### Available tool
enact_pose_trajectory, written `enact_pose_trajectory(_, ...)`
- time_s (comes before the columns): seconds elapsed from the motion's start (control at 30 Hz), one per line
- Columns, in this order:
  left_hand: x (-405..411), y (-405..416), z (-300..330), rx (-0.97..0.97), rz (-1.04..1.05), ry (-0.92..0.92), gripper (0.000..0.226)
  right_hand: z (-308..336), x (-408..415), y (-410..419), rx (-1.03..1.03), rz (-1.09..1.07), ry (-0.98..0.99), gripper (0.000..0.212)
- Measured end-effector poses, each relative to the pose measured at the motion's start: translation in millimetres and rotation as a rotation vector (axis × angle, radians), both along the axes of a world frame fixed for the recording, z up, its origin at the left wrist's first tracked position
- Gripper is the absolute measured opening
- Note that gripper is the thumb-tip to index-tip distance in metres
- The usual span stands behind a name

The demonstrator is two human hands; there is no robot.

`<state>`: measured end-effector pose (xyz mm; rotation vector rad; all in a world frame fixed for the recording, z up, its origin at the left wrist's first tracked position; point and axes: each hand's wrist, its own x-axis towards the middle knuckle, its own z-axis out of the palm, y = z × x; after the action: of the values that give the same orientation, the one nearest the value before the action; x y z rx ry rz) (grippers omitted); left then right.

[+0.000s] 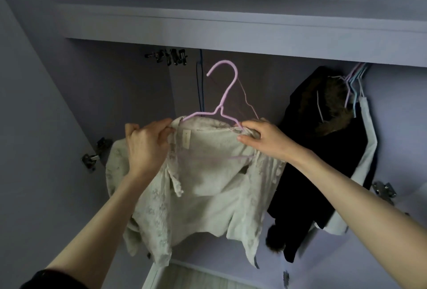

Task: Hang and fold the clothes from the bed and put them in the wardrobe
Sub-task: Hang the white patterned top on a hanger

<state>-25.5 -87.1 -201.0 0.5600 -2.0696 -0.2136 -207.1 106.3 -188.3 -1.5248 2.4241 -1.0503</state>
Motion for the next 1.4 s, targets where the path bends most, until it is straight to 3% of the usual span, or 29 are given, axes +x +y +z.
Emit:
enact_pose_trajectory(0.07,-3,4,-4,0.065,-0.028,0.006,0.013,1,0,2,-0.029,0.011,-0.101,0.029)
enact_pose_trajectory(0.13,-6,6,-13,0.121,-0.053,-0.042,0.014,0,1,9,0.009,0.023,-0.142,0.03)
enact_pose_trajectory(0.37,-26,24,-63,0.207,-0.162,-0.405,0.018,-32,8,50,0.189,-0.053,-0.359,0.032)
enact_pose_trajectory(0.5,-50,46,-72,0.166,-0.249,-0.591,0.013,-42,-3,75,0.235,-0.233,-0.165,0.012)
enact_pose_trajectory(0.73,-80,85,-63,0.184,-0.426,-0.514,0.027,-36,-10,120,0.18,-0.367,0.058,0.016)
enact_pose_trajectory(0.87,-100,101,-52,0.188,-0.48,-0.476,0.012,-40,-9,143,0.111,-0.536,0.16,0.017)
enact_pose_trajectory(0.93,-107,112,-49,0.154,-0.52,-0.474,0.019,-41,-9,146,0.113,-0.639,0.224,0.019)
enact_pose_trajectory(1.1,-111,121,-53,0.088,-0.573,-0.693,0.048,-44,-18,143,0.284,-0.798,0.312,0.023)
enact_pose_trajectory(1.17,-109,118,-52,0.022,-0.573,-0.7,0.052,-46,-23,142,0.336,-0.852,0.291,0.025)
enact_pose_trajectory(1.27,-107,114,-37,-0.093,-0.572,-0.609,0.053,-43,-28,134,0.269,-0.91,0.21,0.025)
enact_pose_trajectory(1.4,-111,116,4,-0.34,-0.542,-0.358,0.056,-31,-39,119,0.134,-0.97,0.108,0.025)
